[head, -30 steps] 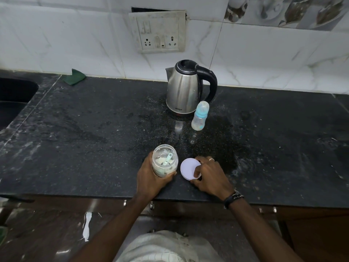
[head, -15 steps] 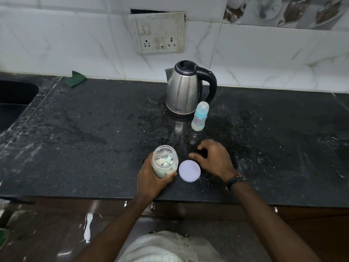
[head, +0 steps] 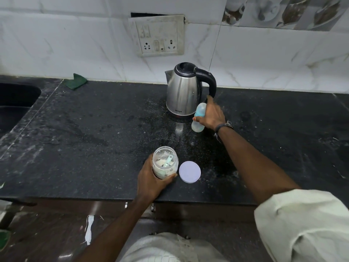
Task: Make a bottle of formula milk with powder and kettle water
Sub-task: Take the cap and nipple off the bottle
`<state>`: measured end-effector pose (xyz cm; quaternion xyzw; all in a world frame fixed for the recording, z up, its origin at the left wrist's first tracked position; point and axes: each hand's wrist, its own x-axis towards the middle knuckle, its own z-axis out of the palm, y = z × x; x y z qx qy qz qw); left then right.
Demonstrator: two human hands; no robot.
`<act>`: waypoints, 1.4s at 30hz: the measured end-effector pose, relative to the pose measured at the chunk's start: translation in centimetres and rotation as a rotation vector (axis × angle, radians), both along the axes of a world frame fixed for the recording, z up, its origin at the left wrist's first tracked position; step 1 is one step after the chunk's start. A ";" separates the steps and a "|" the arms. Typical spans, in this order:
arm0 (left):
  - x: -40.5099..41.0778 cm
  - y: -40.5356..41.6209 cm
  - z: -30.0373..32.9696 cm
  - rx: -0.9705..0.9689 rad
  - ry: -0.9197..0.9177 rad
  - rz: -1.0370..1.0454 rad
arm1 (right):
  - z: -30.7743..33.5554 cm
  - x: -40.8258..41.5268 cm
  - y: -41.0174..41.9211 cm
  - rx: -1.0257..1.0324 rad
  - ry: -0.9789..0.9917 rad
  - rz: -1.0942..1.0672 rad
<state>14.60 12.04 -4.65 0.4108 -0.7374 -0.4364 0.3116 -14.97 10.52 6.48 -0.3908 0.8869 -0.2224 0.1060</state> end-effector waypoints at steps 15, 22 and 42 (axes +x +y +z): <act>0.0 0.3 0.8 -0.015 -0.026 -0.018 | -0.3 1.8 4.0 0.048 -0.019 -0.025; 0.0 0.1 0.5 0.023 -0.100 -0.019 | 0.0 4.6 9.0 0.095 -0.034 -0.024; -0.7 2.9 1.9 -0.552 0.043 -0.070 | -0.4 8.9 17.2 0.084 -0.030 -0.003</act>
